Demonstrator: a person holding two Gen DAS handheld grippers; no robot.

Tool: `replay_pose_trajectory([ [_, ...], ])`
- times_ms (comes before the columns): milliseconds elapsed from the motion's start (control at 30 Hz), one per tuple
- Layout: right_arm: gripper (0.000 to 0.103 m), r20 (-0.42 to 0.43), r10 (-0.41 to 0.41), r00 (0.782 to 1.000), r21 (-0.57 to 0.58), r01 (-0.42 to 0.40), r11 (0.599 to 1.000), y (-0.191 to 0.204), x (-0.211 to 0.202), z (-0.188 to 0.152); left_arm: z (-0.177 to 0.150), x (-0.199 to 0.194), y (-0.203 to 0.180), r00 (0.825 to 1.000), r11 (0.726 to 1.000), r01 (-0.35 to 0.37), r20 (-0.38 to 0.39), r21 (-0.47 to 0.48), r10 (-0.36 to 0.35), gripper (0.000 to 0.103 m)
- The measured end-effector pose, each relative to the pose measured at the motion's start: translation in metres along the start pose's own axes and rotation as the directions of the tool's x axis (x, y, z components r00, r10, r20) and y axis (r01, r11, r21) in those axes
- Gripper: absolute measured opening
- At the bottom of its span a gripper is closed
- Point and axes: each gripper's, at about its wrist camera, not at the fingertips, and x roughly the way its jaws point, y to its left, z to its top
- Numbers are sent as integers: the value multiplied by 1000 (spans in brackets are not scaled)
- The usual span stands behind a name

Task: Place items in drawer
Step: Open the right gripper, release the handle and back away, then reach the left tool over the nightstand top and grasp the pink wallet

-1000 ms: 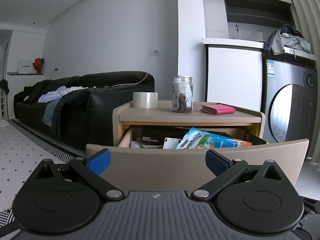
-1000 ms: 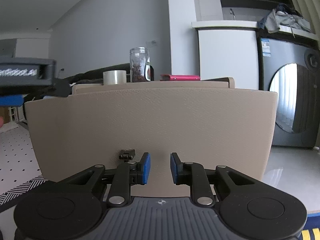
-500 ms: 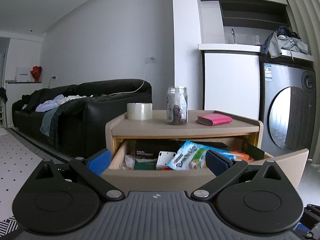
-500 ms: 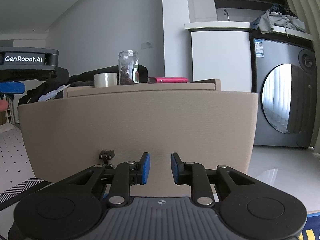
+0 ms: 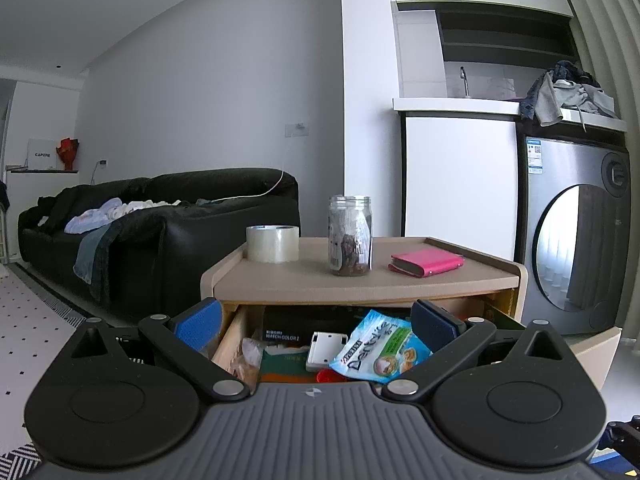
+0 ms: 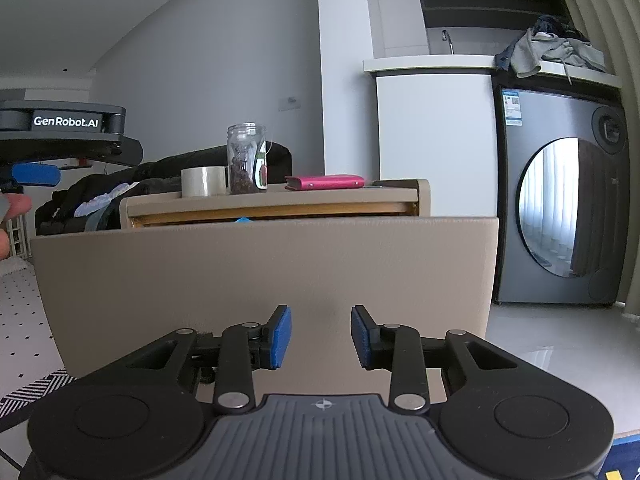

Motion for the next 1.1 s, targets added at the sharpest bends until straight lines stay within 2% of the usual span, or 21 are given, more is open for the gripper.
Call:
replay_pose_trajectory([
  [100, 37, 3, 8, 1000, -5, -8, 1000, -2, 0, 12, 7, 3, 1, 1000, 1000, 10, -8, -15, -10, 103],
  [200, 41, 26, 16, 1000, -9, -16, 1000, -4, -3, 26, 14, 7, 2, 1000, 1000, 2, -9, -8, -2, 103],
  [433, 42, 67, 13, 998, 10, -14, 1000, -11, -1, 51, 32, 15, 1, 1000, 1000, 8, 2, 10, -8, 103],
  [933, 43, 44, 20, 999, -2, -20, 1000, -19, 22, 68, 50, 44, -12, 999, 999, 40, -9, 30, -40, 103],
  [1100, 46, 49, 24, 999, -10, -23, 1000, -20, 28, 72, 53, 55, -18, 998, 997, 67, -18, 28, -67, 103],
])
